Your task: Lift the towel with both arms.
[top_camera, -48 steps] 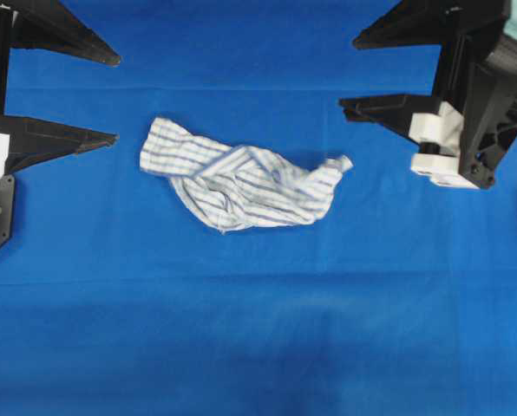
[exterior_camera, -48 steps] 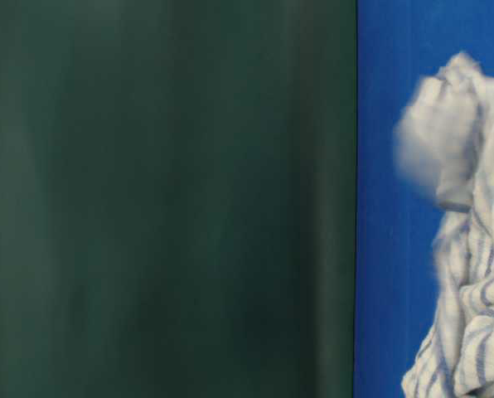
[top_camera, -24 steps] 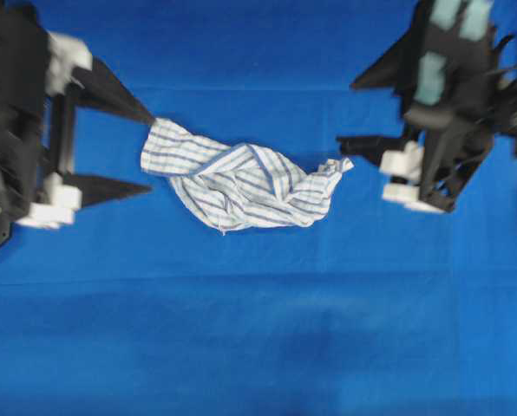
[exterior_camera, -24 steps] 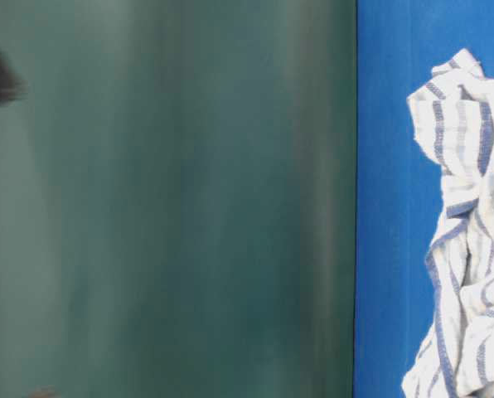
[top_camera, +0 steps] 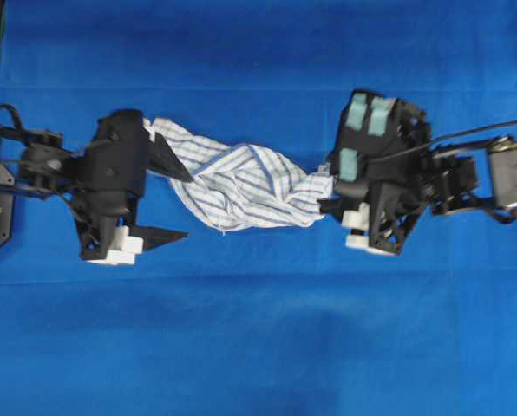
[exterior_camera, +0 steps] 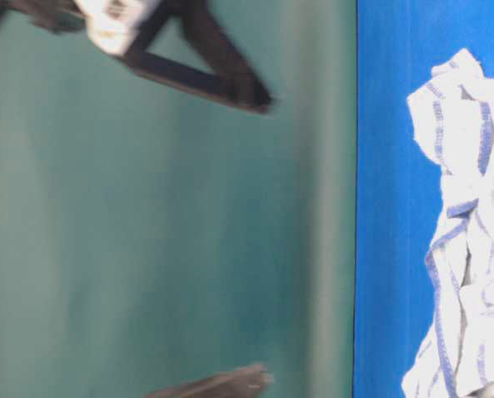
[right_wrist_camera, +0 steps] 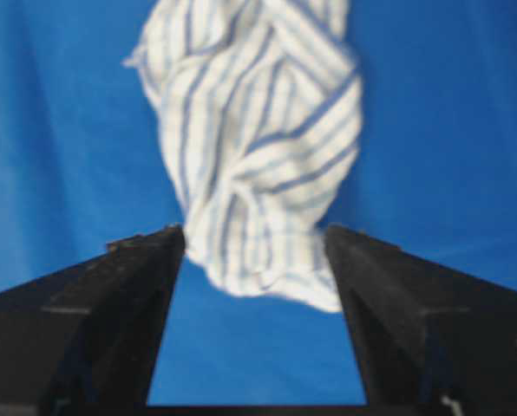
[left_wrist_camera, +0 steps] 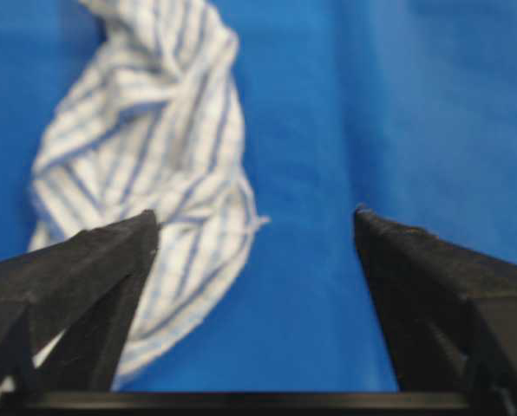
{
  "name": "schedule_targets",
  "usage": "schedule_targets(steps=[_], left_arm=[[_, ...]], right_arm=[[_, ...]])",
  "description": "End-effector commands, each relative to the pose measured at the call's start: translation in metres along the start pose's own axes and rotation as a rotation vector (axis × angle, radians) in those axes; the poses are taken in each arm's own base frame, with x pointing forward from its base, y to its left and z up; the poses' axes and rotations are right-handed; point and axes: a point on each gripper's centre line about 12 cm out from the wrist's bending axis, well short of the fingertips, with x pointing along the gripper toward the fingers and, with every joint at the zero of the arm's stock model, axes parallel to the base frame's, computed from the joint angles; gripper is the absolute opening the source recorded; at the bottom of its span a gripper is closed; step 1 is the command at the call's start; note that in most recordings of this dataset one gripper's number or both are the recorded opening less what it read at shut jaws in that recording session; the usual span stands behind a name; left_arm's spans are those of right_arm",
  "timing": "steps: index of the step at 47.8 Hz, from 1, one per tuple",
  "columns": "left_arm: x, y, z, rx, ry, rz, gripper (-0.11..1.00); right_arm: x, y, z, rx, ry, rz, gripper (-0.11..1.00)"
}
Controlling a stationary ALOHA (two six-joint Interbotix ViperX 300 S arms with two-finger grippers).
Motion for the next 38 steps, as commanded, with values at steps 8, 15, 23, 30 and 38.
schedule_targets(steps=[8, 15, 23, 30, 38], left_arm=[[0.034, -0.01, -0.025, 0.017, 0.009, -0.022, 0.88], [0.06, -0.013, -0.048, 0.02, 0.024, -0.025, 0.88], [0.083, -0.013, -0.066, 0.021, 0.052, -0.023, 0.88], [0.099, -0.012, -0.081, 0.02, 0.08, -0.019, 0.88], [0.108, -0.007, -0.092, 0.012, 0.097, -0.008, 0.88]], right_arm=[[0.037, 0.017, -0.014, -0.037, 0.023, 0.047, 0.67], [0.066, 0.024, -0.026, -0.053, 0.057, 0.064, 0.67], [0.089, 0.028, -0.04, -0.07, 0.099, 0.067, 0.67], [0.101, 0.026, -0.046, -0.068, 0.105, 0.075, 0.67], [0.119, 0.022, -0.056, -0.055, 0.097, 0.1, 0.67]])
